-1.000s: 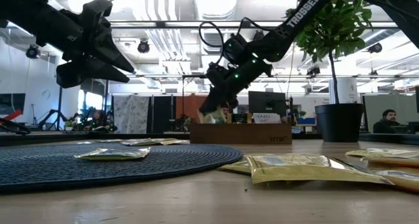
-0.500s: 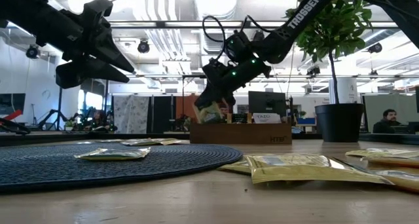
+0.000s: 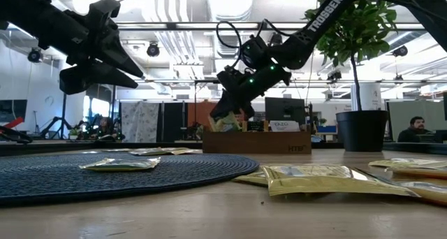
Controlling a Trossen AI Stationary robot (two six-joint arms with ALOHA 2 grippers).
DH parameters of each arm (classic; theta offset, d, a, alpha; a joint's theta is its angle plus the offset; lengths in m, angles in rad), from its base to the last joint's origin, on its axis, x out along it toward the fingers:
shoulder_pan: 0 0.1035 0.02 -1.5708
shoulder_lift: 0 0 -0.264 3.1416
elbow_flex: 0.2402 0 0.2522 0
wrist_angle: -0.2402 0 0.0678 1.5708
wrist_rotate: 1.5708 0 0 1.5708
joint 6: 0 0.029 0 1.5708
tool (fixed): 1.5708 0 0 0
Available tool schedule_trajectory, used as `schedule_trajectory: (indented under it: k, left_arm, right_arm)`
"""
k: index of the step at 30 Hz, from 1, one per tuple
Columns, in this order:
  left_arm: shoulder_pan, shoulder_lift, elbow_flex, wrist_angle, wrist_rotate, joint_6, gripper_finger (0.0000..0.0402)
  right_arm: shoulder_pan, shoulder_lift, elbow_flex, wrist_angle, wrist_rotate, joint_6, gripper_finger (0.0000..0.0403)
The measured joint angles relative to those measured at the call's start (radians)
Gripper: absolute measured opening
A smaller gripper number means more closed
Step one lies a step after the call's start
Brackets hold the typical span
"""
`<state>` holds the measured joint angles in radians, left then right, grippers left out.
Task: Pick & Place Tea
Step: Put the yellow tea bag into the left section of the wooden organizer
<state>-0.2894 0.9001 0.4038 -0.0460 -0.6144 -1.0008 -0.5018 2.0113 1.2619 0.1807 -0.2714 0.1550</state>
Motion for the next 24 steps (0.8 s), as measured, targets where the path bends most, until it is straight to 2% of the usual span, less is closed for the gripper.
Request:
schedule_trajectory:
  k: [8, 18, 24]
  left_arm:
    - [0.0, 0.0, 0.0, 0.0, 0.0, 0.007, 0.0124]
    - [0.0, 0.0, 0.0, 0.0, 0.0, 0.009, 0.0124]
    - [0.0, 0.0, 0.0, 0.0, -0.001, 0.011, 0.0124]
  right_arm:
    - [0.0, 0.0, 0.01, -0.14, 0.0, -0.041, 0.0009]
    - [0.0, 0.0, 0.031, -0.149, -0.001, -0.048, 0.0009]
    - [-0.007, -0.001, 0.075, -0.254, -0.044, -0.066, 0.0017]
